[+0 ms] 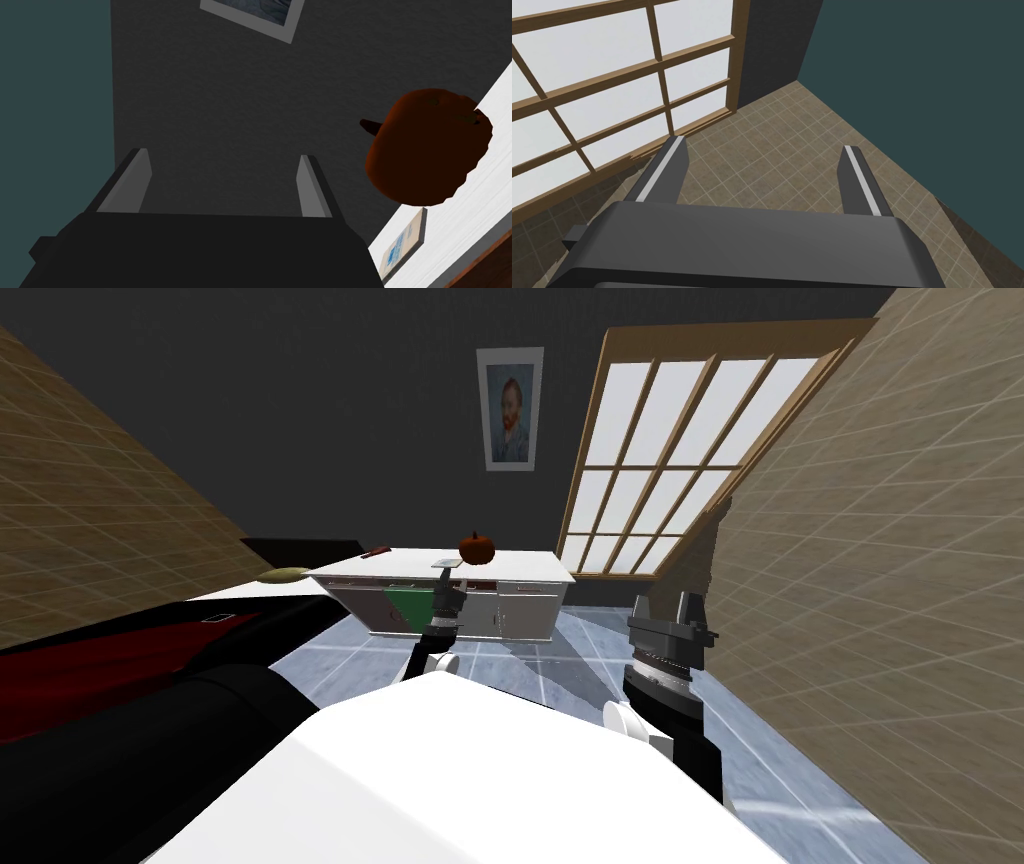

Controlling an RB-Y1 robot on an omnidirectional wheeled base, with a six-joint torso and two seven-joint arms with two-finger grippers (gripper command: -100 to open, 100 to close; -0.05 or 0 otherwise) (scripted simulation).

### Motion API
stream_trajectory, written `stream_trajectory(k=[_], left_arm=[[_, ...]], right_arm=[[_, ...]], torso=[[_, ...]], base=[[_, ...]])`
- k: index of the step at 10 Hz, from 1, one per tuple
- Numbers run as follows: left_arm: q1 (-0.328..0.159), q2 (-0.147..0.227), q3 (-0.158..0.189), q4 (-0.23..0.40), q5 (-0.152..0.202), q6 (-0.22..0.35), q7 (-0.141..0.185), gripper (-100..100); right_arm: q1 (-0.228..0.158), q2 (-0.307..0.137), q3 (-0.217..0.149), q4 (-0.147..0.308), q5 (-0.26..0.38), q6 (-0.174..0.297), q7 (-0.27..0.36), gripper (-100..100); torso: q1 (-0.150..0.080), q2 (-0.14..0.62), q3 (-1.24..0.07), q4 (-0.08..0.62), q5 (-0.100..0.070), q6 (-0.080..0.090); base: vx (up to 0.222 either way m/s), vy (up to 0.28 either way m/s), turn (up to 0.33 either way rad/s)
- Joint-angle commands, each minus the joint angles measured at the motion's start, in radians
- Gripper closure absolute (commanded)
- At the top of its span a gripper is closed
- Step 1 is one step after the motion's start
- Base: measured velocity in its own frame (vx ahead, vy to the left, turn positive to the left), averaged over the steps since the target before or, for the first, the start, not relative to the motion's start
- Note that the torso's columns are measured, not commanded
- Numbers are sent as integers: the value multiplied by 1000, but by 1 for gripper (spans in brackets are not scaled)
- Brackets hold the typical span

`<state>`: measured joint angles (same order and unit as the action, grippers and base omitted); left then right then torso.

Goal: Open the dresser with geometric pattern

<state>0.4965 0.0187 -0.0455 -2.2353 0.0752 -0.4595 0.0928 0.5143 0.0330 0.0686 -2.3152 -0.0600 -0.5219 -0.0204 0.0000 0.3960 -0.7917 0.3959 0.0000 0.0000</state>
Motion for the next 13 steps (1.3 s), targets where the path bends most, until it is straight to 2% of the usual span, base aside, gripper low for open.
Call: stream_trajectory(k=[1, 3, 4, 6, 9, 13], left_arm=[[0, 0, 0, 0, 0, 0, 0, 0], [0, 0, 0, 0, 0, 0, 0, 0], [-6, 44, 2, 22, 0, -16, 0, -100], [-15, 75, 4, 55, -1, -38, 0, -100], [-33, 106, 8, 122, -3, -84, 1, -100], [-64, 128, 16, 232, -5, -164, 1, -100]], right_arm=[[0, 0, 0, 0, 0, 0, 0, 0], [0, 0, 0, 0, 0, 0, 0, 0], [0, 0, 0, 0, 0, 0, 0, 0], [0, 0, 0, 0, 0, 0, 0, 0], [0, 0, 0, 0, 0, 0, 0, 0], [0, 0, 0, 0, 0, 0, 0, 0]], torso=[[0, 74, -147, 74, 0, 0], [0, 222, -443, 221, 0, 0], [0, 295, -590, 295, 0, 0], [-1, 336, -680, 337, 0, 0], [-1, 341, -685, 342, 0, 0], [1, 341, -685, 342, 0, 0]], base=[[0, 0, 0], [0, 0, 0], [41, -21, 16], [53, -39, 15], [74, -61, 20], [95, -70, 25]])
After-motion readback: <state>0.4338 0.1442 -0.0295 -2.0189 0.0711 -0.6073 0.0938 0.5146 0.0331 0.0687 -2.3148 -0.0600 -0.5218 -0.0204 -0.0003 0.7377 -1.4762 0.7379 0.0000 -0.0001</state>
